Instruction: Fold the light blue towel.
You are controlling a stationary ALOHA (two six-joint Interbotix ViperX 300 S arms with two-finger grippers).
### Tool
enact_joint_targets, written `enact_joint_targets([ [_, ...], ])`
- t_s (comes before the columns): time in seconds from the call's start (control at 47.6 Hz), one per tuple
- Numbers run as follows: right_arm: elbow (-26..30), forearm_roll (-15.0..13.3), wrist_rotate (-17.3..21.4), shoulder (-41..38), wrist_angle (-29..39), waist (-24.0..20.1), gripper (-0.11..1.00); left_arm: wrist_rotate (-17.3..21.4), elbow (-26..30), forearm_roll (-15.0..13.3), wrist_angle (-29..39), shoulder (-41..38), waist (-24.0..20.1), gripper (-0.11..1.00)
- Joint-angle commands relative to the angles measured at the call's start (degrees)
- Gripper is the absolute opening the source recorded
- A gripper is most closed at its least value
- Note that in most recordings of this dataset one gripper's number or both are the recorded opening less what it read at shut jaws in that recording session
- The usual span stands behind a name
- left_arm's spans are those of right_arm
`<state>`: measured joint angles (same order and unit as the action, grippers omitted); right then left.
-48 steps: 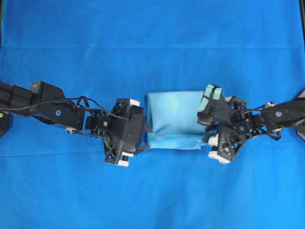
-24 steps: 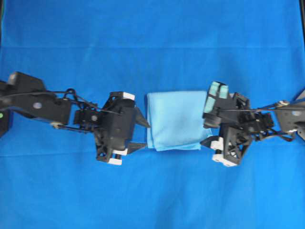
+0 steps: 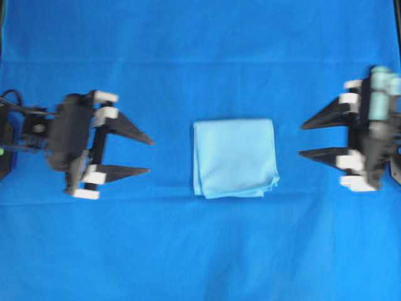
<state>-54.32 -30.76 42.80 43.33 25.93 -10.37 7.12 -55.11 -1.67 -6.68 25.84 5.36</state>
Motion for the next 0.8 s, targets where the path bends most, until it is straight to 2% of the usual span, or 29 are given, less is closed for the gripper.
enact_joint_targets([
  [0.0,-1.05,-1.49,-0.09,5.27,0.79,0.0,0.61,-0.09,-2.37,0.09,-1.76,6.06,-0.62,0.57],
  [0.126,-4.66,-3.43,-0.09,12.83,1.67,0.0,0.61,-0.09,-6.24,0.0,-1.67,13.54,-0.79,0.57],
  [0.357,-10.99,-5.54,-0.09,21.88,1.67,0.18,0.61,-0.18,-13.8,0.0,0.09,27.69,-3.34,0.57],
  [0.63,-17.23,-5.71,0.18,27.69,0.18,3.52,0.61,-1.41,-19.34,0.0,6.24,39.29,-4.04,0.56],
  [0.777,-19.6,-5.01,0.26,27.51,-2.37,5.19,0.61,-1.41,-22.5,0.09,6.5,43.24,-4.04,0.56],
])
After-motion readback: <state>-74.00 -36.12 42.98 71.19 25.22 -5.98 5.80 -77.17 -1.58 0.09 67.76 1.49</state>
